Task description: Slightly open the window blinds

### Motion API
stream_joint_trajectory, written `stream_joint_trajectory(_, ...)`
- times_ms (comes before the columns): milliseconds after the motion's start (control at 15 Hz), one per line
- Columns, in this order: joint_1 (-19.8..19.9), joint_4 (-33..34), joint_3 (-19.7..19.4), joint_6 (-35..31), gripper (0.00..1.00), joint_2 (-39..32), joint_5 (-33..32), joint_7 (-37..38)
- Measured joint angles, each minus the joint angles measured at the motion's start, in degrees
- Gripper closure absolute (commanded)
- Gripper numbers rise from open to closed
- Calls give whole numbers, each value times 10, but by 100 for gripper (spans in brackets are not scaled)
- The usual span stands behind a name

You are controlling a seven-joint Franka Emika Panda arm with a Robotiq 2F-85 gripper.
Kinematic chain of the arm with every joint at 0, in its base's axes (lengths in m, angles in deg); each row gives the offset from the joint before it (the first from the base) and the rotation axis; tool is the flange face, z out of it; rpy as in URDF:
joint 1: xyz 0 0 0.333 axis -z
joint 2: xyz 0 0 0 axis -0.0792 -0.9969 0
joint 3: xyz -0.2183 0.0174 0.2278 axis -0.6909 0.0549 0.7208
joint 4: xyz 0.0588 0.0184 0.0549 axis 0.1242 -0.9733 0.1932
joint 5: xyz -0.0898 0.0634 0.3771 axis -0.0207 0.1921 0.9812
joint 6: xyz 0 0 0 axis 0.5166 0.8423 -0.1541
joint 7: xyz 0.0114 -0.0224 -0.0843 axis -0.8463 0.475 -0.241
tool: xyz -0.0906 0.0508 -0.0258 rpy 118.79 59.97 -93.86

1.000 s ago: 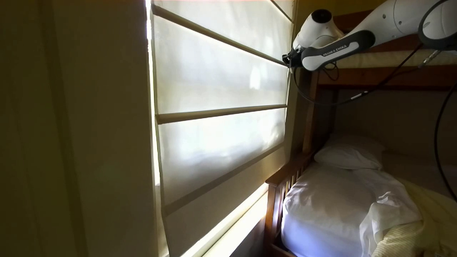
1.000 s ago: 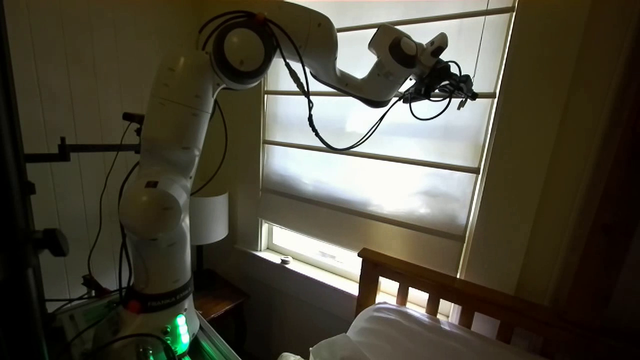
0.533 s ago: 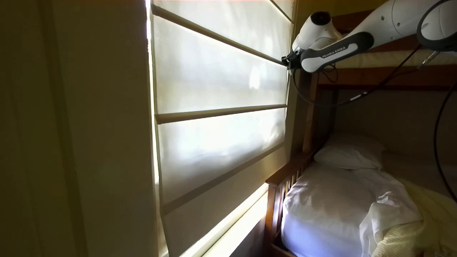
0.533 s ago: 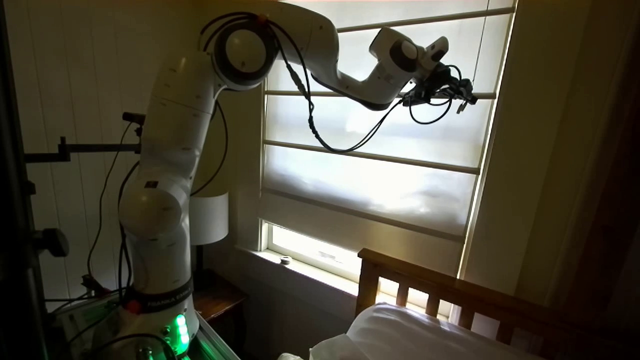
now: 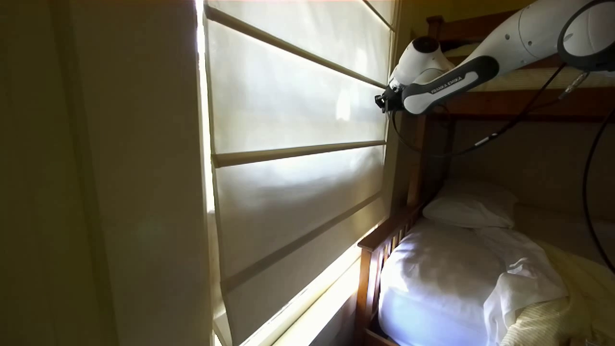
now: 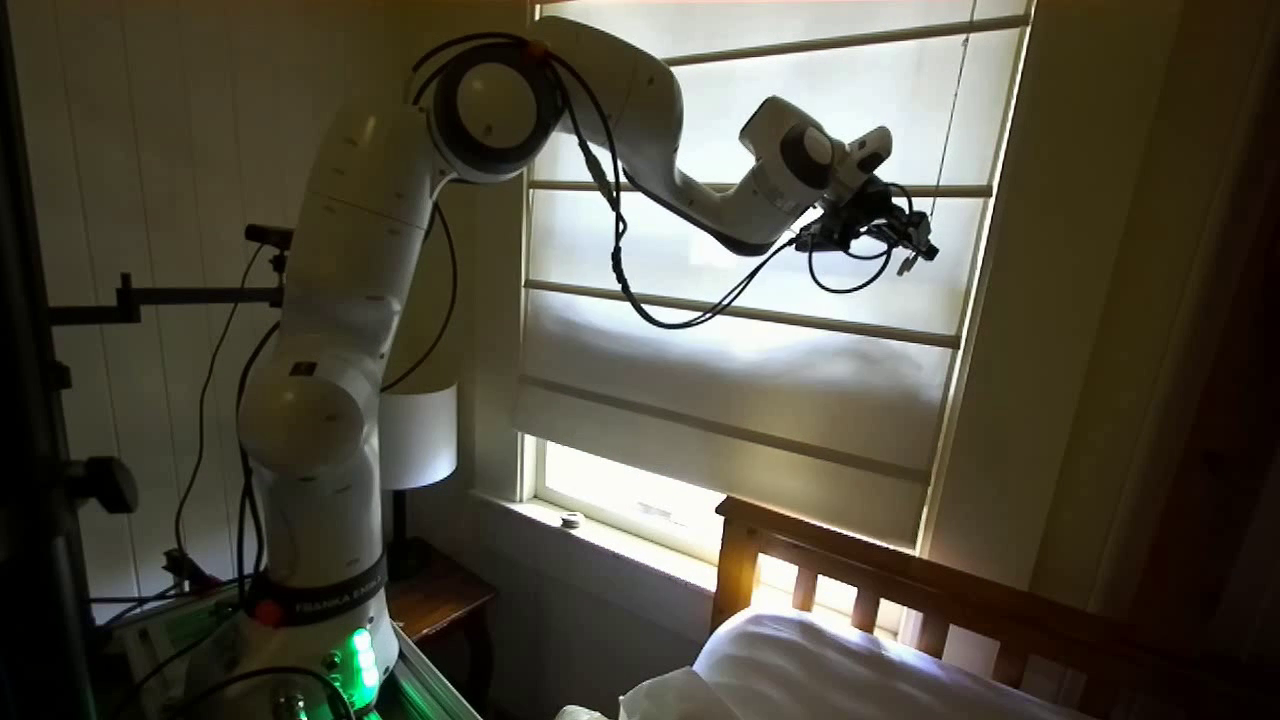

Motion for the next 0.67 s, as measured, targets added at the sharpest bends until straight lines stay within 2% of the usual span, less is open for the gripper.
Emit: stream_joint_trajectory(667, -6, -141, -7, -3, 100, 8, -1, 40)
